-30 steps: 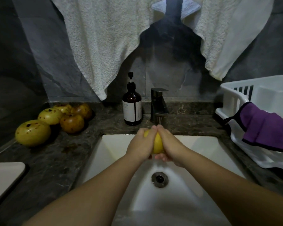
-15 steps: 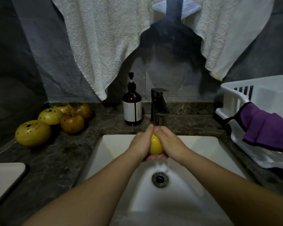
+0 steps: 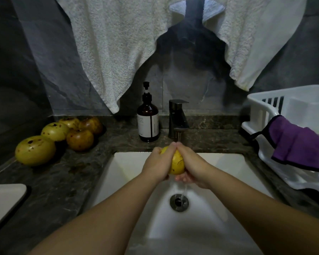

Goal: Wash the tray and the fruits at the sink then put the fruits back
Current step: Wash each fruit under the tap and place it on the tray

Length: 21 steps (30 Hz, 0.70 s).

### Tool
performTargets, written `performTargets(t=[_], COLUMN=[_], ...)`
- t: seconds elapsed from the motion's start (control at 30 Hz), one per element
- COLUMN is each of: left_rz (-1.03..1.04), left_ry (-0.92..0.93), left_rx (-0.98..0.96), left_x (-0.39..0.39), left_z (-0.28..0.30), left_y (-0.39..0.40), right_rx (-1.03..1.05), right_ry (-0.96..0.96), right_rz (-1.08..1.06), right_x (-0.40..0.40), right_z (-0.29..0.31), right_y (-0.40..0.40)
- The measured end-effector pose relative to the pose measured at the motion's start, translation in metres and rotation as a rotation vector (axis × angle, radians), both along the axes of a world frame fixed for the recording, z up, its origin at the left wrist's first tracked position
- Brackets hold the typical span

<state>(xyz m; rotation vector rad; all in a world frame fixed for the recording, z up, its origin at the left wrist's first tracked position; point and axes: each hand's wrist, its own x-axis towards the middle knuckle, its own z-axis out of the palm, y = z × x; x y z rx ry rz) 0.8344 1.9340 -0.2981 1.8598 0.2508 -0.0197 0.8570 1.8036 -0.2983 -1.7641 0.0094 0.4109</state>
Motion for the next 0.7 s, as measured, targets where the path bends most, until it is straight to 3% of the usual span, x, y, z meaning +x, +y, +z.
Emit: performTargets(t=[0.1,0.2,0.27,0.53,0.7], left_rz=[0.038,0.054,0.018,-0.146,-0.154], left_ry=[0.067,0.130,0.207,0.308,0.313], left_rx=[-0.139,-0.328,-0.414,-0.418,-0.561], left_x=[0.008,0.012,0.012,-0.002,-0.003], left_z=[0.000,-0.004,-0.006,0.002,0.005], left_y=[0.003,0.009,0.010,0.010,0.008], right_rx=[-0.018,0.046,-0.018,-0.199,-0.291], right_ry=[-0.129,-0.065,-0.113,-0.358,-0.507], right_rz=[0.042,0.069,0.039,0.075,0.065], right_x=[0.001,-0.002,-0.002,-0.003,-0.002], right_z=[-0.001,-0.002,-0.004,0.000,0.000], right_y=[-0.004,-0.005,-0.006,-0.031,-0.039])
